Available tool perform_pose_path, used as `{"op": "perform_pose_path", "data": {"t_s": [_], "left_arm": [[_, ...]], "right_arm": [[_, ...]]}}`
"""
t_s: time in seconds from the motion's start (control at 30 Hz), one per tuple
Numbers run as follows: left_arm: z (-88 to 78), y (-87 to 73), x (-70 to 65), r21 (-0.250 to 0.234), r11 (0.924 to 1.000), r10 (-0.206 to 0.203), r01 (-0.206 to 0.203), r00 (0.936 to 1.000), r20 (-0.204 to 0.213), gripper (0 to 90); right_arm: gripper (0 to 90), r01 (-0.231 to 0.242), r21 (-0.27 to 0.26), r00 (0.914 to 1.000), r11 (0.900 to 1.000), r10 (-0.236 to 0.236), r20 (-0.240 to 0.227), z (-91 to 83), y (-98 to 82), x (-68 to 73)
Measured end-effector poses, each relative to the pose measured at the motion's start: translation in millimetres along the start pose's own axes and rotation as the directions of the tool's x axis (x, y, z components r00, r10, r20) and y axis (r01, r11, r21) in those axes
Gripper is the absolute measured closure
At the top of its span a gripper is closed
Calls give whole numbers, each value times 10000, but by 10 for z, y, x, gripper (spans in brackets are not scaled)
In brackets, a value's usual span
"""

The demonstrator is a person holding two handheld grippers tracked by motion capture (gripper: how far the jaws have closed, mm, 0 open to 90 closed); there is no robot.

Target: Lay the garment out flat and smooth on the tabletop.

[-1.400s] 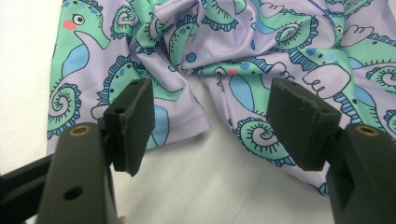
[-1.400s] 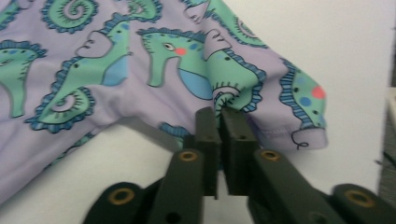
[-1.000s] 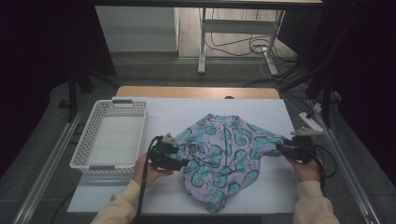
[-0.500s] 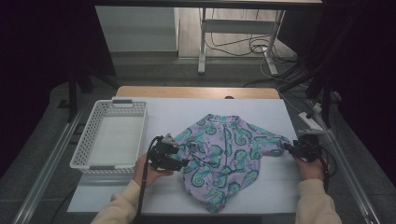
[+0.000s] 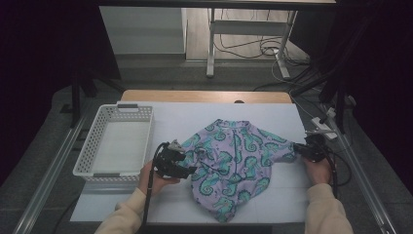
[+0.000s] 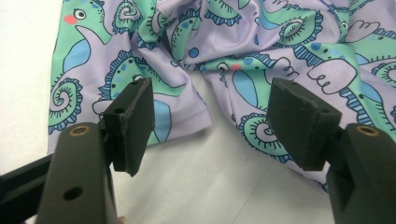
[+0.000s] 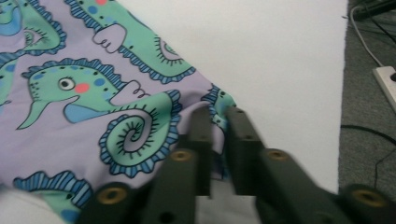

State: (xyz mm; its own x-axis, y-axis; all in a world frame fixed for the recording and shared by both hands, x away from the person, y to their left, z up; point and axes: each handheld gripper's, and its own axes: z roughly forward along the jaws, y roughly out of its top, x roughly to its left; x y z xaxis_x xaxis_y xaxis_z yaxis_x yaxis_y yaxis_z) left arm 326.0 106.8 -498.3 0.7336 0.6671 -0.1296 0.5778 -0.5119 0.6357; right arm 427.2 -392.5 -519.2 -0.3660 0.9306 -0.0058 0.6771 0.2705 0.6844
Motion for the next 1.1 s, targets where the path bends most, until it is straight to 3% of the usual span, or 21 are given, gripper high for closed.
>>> {"op": "perform_pose_path", "data": {"t_s": [0.17, 0.37, 0.47, 0.57, 0.8, 0.93, 1.1], "left_arm": [[5, 0, -14, -5, 10000, 6, -6, 10000, 12, 328], [3, -6, -4, -33, 10000, -54, 54, 10000, 4, 327], [-8, -17, 12, -44, 9999, -121, 121, 9999, -22, 327], [-23, -34, 26, -58, 9998, -169, 169, 9998, -60, 327], [-65, -48, 25, -170, 9996, -239, 236, 9996, -129, 327], [-58, -41, 24, -168, 9996, -232, 230, 9997, -114, 327], [-54, -12, 9, -185, 9998, -104, 102, 9999, -89, 327]], "right_arm": [[863, 630, 197, 9976, 9978, -635, 272, -61, 70, 14], [863, 1223, -629, 9879, 9905, -1154, 1039, -202, 317, 43], [860, 1423, -868, 9824, 9860, -1301, 1337, -193, 418, 66], [853, 1580, -768, 9758, 9844, -1438, 1649, -158, 454, 73], [621, 859, -1035, 9909, 9909, -742, 1121, -159, 401, 100], [587, 755, -1188, 9956, 9900, -682, 636, -268, 337, 180], [577, 931, -1085, 9955, 9897, -909, 253, -361, 237, 310]]}}
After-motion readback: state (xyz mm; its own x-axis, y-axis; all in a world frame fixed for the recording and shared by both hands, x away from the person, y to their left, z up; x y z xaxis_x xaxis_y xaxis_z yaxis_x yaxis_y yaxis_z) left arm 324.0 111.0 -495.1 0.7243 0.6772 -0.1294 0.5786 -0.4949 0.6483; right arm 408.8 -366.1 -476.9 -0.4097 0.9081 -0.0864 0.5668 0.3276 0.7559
